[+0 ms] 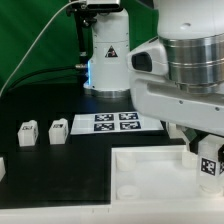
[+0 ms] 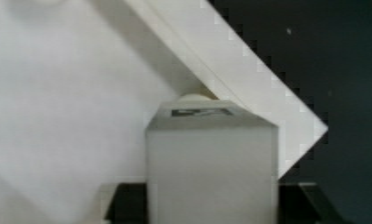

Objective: Assemble one leg

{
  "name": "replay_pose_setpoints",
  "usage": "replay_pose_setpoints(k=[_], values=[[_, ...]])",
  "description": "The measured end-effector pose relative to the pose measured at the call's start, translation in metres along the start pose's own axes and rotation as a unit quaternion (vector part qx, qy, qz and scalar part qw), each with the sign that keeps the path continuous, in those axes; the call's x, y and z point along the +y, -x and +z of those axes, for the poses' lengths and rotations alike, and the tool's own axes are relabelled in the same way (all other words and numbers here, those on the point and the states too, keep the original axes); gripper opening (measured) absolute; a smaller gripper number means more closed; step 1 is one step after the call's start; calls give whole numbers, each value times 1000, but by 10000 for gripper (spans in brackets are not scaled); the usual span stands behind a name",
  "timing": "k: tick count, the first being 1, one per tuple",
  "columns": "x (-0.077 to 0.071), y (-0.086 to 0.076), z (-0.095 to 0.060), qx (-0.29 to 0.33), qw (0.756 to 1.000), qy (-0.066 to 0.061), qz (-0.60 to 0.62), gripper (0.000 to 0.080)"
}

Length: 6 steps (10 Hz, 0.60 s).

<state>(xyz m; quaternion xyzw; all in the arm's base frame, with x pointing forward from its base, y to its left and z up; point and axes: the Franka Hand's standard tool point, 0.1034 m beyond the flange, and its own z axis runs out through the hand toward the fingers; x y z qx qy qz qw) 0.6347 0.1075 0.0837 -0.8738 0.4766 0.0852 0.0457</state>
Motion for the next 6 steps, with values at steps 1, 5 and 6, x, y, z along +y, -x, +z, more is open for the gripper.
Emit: replay_pose_setpoints(k=[1,5,6], values=[[3,-4,0,-3,997,-21,70,294],[6,-1,0,-14,975,-43,218,387],[5,-1,1,-13,976,-43,213,522]])
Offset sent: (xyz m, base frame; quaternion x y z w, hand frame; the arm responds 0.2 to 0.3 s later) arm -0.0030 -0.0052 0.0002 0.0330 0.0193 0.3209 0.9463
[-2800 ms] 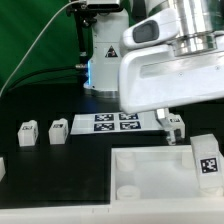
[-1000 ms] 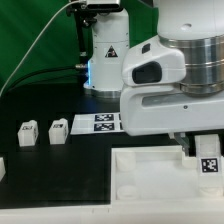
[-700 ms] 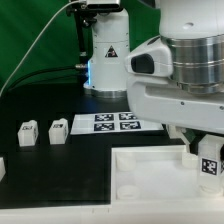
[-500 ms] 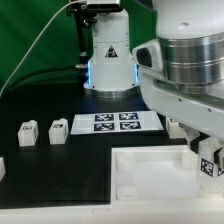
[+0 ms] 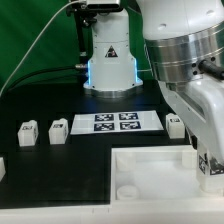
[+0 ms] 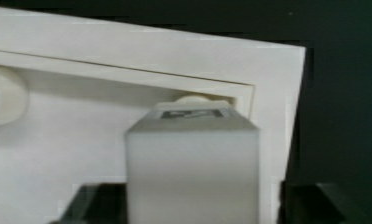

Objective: Assemble one leg

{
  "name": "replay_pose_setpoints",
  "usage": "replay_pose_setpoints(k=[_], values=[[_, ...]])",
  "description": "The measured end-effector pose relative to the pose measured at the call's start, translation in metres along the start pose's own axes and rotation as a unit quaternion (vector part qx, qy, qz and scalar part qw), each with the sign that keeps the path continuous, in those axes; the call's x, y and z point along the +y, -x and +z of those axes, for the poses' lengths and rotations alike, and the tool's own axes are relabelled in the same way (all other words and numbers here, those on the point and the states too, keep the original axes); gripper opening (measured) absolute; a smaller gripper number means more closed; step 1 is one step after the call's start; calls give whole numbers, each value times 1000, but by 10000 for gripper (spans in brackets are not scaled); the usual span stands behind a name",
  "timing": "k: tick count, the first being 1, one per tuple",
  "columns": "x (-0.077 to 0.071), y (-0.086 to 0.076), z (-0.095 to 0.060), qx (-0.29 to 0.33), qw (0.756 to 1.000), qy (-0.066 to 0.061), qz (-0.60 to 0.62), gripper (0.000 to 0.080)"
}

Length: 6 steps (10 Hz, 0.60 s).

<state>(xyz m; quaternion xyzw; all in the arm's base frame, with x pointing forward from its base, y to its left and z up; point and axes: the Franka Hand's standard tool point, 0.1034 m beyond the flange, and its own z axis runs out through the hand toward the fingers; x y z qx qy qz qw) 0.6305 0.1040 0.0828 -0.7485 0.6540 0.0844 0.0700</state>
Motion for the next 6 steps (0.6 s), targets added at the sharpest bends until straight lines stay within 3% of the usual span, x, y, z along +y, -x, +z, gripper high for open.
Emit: replay_pose_setpoints(k=[1,2,3,5,6], values=[[0,0,0,0,1000,0,-11,522],[0,1,0,0,999,0,-45,625],[2,8,1,3,994,9,-109,625],[5,23,4,10,967,17,-252,648],[5,20,5,8,946,17,-325,648]])
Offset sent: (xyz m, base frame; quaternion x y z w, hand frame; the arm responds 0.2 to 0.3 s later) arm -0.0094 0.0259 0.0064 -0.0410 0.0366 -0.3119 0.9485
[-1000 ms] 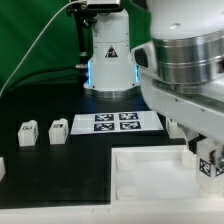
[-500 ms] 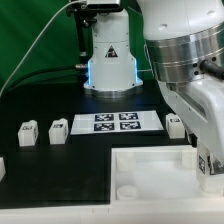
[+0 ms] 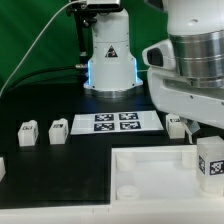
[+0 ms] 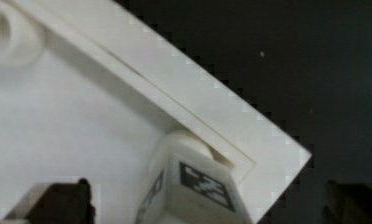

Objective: Assemble one leg

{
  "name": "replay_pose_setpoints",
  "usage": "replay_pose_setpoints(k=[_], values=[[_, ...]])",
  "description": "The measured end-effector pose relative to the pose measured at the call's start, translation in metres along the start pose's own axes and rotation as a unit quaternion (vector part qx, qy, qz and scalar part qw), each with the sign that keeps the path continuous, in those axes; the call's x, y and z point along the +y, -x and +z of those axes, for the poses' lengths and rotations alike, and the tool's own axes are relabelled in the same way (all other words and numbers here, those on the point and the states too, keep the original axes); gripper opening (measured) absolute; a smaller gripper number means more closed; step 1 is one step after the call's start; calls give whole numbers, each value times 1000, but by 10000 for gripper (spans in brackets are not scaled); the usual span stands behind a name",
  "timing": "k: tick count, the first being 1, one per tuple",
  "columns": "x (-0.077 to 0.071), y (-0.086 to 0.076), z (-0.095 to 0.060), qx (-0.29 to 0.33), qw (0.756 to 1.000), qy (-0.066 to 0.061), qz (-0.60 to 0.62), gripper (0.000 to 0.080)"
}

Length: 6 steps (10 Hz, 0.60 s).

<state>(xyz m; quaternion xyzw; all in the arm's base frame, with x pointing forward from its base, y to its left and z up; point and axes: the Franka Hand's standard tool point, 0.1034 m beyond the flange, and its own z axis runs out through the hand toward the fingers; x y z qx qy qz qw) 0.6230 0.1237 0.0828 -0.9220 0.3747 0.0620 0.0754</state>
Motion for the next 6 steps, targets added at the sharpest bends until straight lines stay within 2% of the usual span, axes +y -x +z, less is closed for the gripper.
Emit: replay_pose_setpoints(k=[2,4,5,6], values=[[1,-1,1,0,995,1,-104,649],[7,-11,3,14,952,18,-306,649],[6,-13,2,16,929,20,-368,649],[5,-11,2,13,946,15,-324,649]])
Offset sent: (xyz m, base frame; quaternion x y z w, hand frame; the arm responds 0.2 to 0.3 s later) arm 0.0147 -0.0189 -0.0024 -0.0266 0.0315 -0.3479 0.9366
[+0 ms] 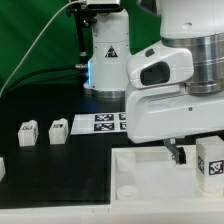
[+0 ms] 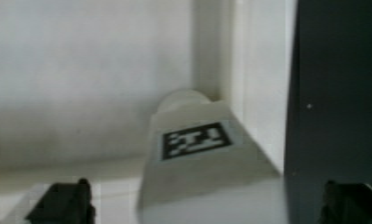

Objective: Assemble one leg

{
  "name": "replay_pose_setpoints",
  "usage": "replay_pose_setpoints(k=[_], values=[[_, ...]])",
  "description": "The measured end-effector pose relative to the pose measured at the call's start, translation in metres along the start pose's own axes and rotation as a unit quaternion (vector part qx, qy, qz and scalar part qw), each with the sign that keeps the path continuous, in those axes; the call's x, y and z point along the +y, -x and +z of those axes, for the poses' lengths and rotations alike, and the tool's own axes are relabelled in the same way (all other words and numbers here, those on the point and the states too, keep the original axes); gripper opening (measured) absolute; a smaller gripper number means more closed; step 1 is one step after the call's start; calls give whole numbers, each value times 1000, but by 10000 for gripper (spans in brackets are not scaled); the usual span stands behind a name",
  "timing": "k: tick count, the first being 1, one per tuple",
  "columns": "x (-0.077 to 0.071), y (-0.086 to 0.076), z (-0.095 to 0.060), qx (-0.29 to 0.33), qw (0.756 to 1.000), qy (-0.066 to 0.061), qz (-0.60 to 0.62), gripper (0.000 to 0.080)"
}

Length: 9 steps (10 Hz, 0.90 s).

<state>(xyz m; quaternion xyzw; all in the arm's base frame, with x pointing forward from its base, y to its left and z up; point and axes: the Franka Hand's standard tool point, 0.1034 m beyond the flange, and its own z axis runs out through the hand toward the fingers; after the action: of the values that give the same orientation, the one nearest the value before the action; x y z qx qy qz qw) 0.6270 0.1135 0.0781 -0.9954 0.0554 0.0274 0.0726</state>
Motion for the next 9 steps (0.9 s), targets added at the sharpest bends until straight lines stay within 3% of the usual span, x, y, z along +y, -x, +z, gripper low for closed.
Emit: replay_pose_setpoints(k=[2,3,4,5,7,9], values=[[1,0,0,0,1000,0,-6,395],[-1,0,0,-1,998,-4,62,395],[1,0,1,-2,994,-4,108,298],[1,1,1,-2,982,-5,187,298],[2,-1,1,-6,943,-17,332,298],[-2,3,4,-3,857,-32,514,296]])
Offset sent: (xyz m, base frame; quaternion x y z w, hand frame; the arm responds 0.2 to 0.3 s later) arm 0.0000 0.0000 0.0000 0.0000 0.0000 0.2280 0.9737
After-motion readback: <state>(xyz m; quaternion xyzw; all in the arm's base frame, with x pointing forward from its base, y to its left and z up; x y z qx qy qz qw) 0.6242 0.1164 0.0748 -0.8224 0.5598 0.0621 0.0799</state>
